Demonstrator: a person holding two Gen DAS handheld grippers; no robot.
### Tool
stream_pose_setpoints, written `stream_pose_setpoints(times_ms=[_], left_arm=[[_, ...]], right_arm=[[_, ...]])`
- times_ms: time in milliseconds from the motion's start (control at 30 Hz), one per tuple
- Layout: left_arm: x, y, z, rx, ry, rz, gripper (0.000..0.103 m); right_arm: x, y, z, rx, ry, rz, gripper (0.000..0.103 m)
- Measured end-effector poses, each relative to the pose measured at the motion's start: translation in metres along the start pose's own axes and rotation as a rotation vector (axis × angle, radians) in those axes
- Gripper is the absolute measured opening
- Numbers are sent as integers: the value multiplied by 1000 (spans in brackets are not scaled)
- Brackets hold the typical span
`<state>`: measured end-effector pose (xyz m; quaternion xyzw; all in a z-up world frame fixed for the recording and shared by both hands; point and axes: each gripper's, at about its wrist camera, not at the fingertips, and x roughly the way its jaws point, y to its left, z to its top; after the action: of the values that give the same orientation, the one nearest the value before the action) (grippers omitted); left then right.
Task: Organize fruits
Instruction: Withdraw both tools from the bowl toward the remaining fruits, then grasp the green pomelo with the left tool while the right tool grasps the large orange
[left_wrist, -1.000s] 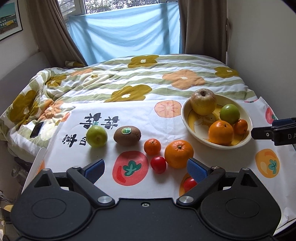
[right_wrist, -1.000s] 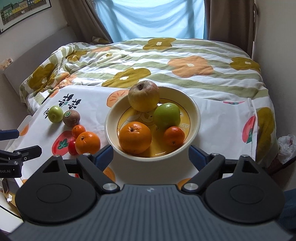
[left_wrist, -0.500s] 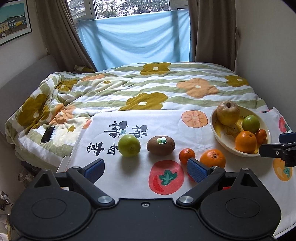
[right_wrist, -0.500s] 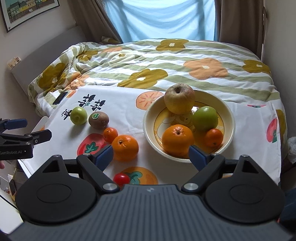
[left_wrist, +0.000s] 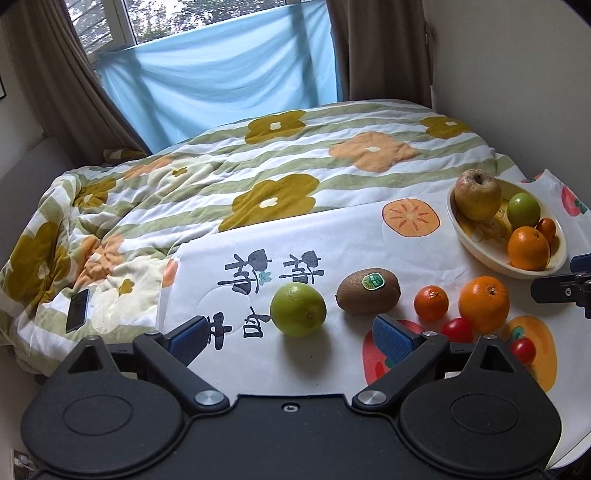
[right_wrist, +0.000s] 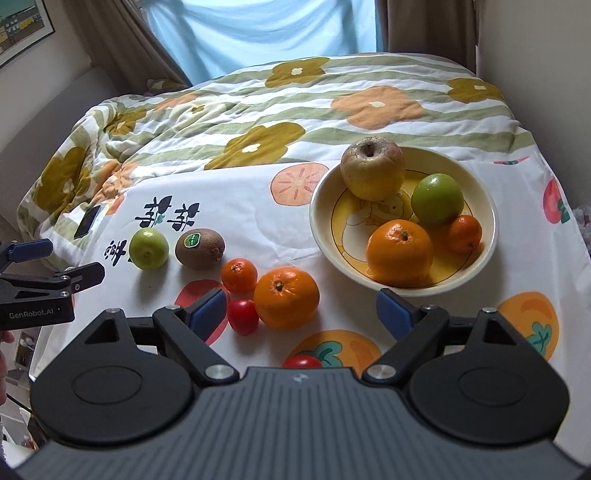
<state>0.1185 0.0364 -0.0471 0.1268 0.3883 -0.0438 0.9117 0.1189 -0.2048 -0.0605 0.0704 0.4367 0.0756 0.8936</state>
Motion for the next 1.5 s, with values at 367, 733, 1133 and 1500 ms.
stream_pose_setpoints(times_ms=[367, 733, 1133, 1500], left_arm=[[75, 21, 5, 115, 41, -110, 92], [110, 18, -2, 198, 89, -211, 73], [112, 22, -5, 210, 90, -234, 60], [106, 24, -9, 183, 112, -242, 60]], right_arm=[[28, 18, -8, 147, 2, -108, 103], [49, 23, -11, 214, 14, -169, 103], [65, 27, -8, 226, 25, -176, 99], [78, 27, -6, 232, 48, -149, 83]])
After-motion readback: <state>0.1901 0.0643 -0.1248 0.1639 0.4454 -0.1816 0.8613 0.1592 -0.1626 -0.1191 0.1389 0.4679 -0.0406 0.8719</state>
